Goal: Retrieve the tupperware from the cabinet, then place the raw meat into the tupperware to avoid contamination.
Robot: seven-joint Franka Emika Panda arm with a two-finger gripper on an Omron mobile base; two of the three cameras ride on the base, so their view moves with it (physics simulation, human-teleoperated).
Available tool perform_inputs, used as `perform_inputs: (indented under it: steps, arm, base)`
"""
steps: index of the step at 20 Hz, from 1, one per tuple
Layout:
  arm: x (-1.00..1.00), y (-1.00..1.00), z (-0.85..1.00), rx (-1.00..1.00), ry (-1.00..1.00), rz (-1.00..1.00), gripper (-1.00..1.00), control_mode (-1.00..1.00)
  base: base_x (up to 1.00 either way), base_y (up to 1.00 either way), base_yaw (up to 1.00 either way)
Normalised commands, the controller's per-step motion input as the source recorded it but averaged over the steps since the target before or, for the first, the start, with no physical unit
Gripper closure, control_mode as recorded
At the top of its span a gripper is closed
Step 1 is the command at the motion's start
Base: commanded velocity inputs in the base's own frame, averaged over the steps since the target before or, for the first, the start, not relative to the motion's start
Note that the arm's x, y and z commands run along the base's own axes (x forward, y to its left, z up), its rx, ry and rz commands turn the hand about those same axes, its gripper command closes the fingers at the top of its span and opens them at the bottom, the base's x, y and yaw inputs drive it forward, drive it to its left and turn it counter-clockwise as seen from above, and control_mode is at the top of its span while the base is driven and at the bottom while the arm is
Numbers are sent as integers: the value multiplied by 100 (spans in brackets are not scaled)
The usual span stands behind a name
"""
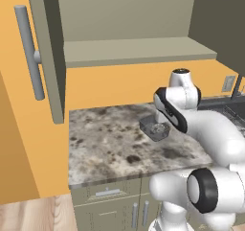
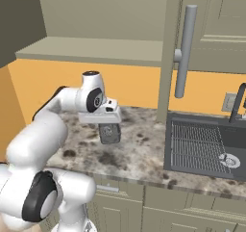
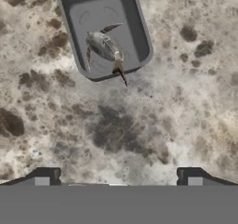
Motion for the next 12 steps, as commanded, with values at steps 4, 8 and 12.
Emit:
perform_inputs:
  steps: [4,8,12]
  arm:
    - [-46,9,56,-5,-15,5,-100,-100]
    - [-42,19,51,-7,-16,5,-100,-100]
    - [-43,21,47,-8,-18,2,-100,-100]
  base:
    - [0,0,0]
    - [0,0,0]
    - [0,0,0]
